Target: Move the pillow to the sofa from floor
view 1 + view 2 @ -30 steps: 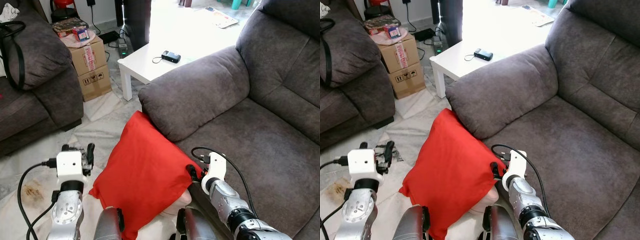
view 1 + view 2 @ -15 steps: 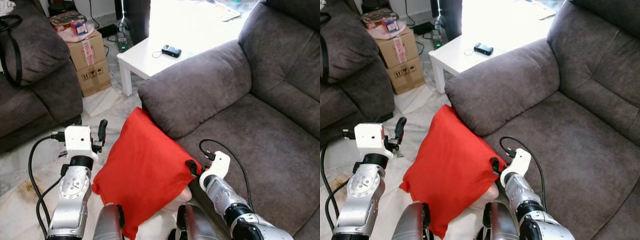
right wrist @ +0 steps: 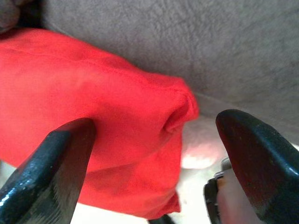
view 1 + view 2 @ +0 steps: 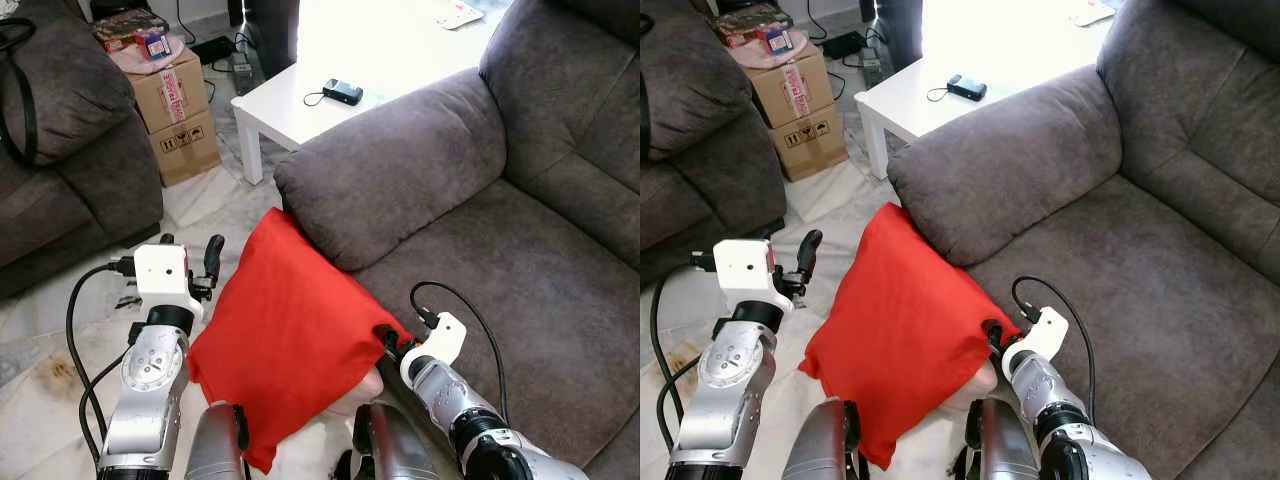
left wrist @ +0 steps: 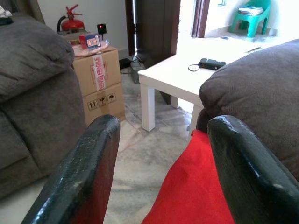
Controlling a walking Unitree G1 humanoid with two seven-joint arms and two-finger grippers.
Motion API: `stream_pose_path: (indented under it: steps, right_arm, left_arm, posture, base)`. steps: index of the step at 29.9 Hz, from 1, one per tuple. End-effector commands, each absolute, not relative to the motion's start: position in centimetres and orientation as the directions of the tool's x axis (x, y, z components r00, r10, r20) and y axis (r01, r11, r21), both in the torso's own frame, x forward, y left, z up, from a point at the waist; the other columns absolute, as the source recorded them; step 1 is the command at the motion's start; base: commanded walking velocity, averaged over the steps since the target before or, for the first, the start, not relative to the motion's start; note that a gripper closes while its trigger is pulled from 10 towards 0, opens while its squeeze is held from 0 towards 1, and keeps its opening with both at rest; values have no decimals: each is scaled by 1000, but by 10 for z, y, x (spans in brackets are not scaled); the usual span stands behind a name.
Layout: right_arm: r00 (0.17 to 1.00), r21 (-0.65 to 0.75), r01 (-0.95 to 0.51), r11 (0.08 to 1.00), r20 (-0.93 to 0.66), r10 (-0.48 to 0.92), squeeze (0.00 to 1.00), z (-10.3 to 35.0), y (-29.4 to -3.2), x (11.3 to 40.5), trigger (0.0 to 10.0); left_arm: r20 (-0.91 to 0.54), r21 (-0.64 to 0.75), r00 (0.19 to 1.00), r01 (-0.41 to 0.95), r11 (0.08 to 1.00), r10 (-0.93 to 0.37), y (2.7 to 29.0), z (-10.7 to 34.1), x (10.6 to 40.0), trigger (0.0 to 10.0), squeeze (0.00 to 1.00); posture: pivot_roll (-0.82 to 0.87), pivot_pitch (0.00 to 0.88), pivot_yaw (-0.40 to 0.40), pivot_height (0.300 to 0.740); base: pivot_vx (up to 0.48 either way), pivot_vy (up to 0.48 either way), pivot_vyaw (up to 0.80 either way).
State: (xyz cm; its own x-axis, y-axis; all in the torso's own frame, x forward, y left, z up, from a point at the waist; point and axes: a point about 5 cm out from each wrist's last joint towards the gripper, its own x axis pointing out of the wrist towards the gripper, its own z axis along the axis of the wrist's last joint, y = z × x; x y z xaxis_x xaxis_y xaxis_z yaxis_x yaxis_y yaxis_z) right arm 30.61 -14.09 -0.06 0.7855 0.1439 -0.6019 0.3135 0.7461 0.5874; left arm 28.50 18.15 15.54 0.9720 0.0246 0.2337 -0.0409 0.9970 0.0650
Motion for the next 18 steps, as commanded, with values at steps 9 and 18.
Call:
stream_pose_path:
  steps: [9, 18]
  right_arm:
    - [832, 682, 225, 696, -507, 227, 0, 2, -137, 306, 10000]
    - [841, 670, 130, 731, -465, 277, 0, 5, -127, 307, 10000]
  left_arm:
    - [246, 0, 969, 21, 1000, -20, 174, 165, 280, 10000, 0]
    - [266, -7, 963, 40, 999, -37, 173, 177, 276, 10000, 0]
  posture:
    - [87, 276, -104, 625]
    - [105, 321, -111, 625]
  base:
    - [0, 0, 0]
    - [0, 0, 0]
